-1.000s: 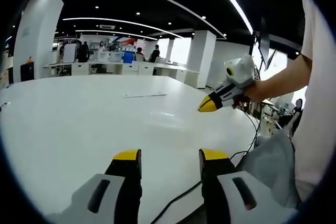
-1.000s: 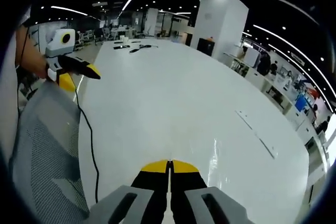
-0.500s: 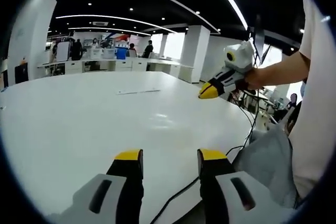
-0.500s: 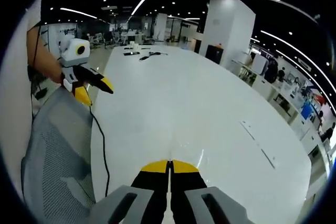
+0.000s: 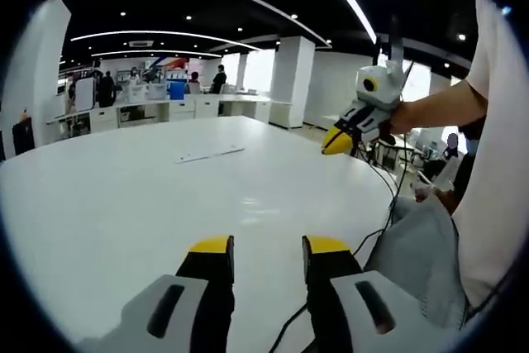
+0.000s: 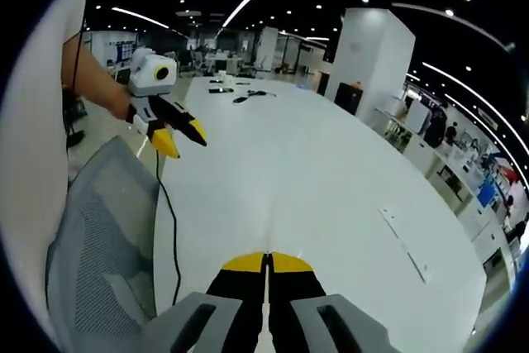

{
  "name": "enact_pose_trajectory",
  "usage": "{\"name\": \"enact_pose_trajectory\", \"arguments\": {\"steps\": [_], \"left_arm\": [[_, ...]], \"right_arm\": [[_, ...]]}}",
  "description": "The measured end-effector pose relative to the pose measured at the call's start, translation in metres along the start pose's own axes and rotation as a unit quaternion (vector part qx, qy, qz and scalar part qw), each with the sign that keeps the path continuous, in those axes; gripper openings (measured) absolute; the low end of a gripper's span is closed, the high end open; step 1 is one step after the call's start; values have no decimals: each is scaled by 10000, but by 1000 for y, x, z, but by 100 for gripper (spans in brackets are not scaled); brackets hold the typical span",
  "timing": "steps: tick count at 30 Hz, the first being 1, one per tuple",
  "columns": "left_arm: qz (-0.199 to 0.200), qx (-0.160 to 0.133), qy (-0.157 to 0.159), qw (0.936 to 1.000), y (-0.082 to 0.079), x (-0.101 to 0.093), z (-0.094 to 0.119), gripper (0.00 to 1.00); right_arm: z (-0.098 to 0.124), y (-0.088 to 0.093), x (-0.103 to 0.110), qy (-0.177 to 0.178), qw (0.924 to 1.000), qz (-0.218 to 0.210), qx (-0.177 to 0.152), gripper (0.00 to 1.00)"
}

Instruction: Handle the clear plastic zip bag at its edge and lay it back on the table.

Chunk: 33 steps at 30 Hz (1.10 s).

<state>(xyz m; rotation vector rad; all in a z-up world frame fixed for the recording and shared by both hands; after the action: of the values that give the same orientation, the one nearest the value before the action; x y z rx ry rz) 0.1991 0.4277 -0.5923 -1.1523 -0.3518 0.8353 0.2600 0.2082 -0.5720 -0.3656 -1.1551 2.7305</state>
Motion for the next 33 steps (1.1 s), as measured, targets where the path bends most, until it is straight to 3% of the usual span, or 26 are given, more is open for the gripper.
{"name": "enact_pose_trajectory", "arguments": {"steps": [11,33], "left_arm": [[-559,108,350,9978,-34,3,-7,22],[-843,161,785,9932,-73,15,-21,18]], "right_arm": [[15,-16,8,-240,9993,226,-187,0],[47,-42,20,-689,9936,691,-577,0]]}}
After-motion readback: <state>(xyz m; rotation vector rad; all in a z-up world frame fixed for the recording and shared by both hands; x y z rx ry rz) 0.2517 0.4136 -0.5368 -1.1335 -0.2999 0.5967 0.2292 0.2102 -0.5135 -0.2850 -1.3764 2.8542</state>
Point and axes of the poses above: the point that each gripper's makers call its tool centre point, and the gripper's own axes: z roughly backward along the fingers, x roughly to its left, y roughly out of its underside, the point moved 4 cm from there along z, roughly backward along the fingers, and after that the axes turned 3 degrees about x, right-handed, at the moved point
